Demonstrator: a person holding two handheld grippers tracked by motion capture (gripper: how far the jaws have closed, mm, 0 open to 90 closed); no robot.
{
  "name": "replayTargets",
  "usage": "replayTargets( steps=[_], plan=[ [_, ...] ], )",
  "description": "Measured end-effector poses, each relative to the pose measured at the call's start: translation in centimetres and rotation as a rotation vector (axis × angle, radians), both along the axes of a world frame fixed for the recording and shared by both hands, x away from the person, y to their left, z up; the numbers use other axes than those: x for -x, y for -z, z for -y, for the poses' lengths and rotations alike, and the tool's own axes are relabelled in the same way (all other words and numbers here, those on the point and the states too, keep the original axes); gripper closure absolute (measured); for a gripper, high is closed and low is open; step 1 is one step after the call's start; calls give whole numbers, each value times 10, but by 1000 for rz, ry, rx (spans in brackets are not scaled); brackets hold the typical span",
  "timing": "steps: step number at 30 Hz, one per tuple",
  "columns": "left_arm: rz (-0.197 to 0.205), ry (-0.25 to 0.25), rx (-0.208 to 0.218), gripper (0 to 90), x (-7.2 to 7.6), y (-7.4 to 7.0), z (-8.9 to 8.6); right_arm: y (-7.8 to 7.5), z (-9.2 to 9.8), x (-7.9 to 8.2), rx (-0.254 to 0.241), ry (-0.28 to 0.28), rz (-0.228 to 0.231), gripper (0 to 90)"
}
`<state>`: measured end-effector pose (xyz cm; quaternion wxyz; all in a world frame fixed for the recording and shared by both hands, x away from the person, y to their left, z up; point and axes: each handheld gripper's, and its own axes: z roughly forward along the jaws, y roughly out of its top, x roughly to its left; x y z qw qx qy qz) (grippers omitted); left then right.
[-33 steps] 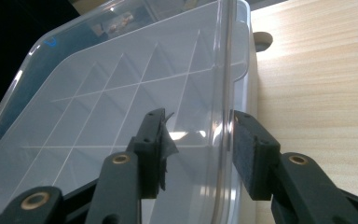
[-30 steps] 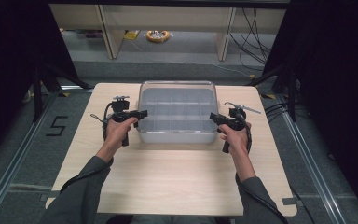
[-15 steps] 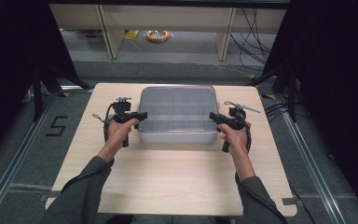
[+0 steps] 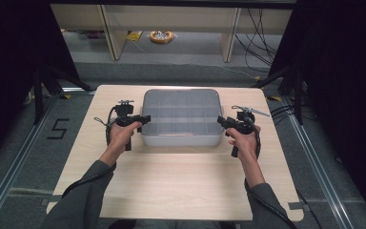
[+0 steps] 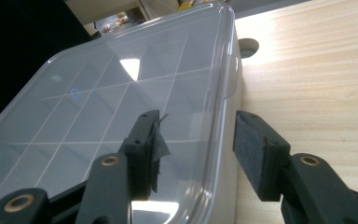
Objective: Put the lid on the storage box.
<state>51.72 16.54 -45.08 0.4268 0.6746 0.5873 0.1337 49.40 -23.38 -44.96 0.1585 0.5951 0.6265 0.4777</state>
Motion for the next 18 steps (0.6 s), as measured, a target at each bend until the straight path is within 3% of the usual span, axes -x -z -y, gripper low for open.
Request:
replayTargets(
  steps=[1,3,6,8,9,11,12,14,16,18],
  plan=[
    [1,-6,7,457,1,-1,0,-2,-2,3,-37,19,-31,522],
    [2,-13,11,431,2,-3,-1,-2,2,2,-8,5,3,521],
    [8,-17,19,394,4,-6,-3,-4,3,4,-9,-9,14,519],
    [11,-17,36,380,6,-7,-5,-8,-2,8,-68,14,-23,516],
    [13,-17,43,373,8,-8,-5,-8,-1,9,-58,8,-21,513],
    [19,-6,48,357,11,-10,-8,-8,-1,10,-57,-2,-9,509],
    [18,1,58,350,13,-11,-8,-7,1,10,-23,-14,17,504],
    [15,9,75,330,19,-10,-9,-10,-4,16,-80,-3,-18,498],
    [20,29,89,323,24,-9,-11,-11,-5,19,-73,-17,1,488],
    [24,44,105,321,31,-9,-13,-13,-7,23,-80,-16,-18,482]
  ],
)
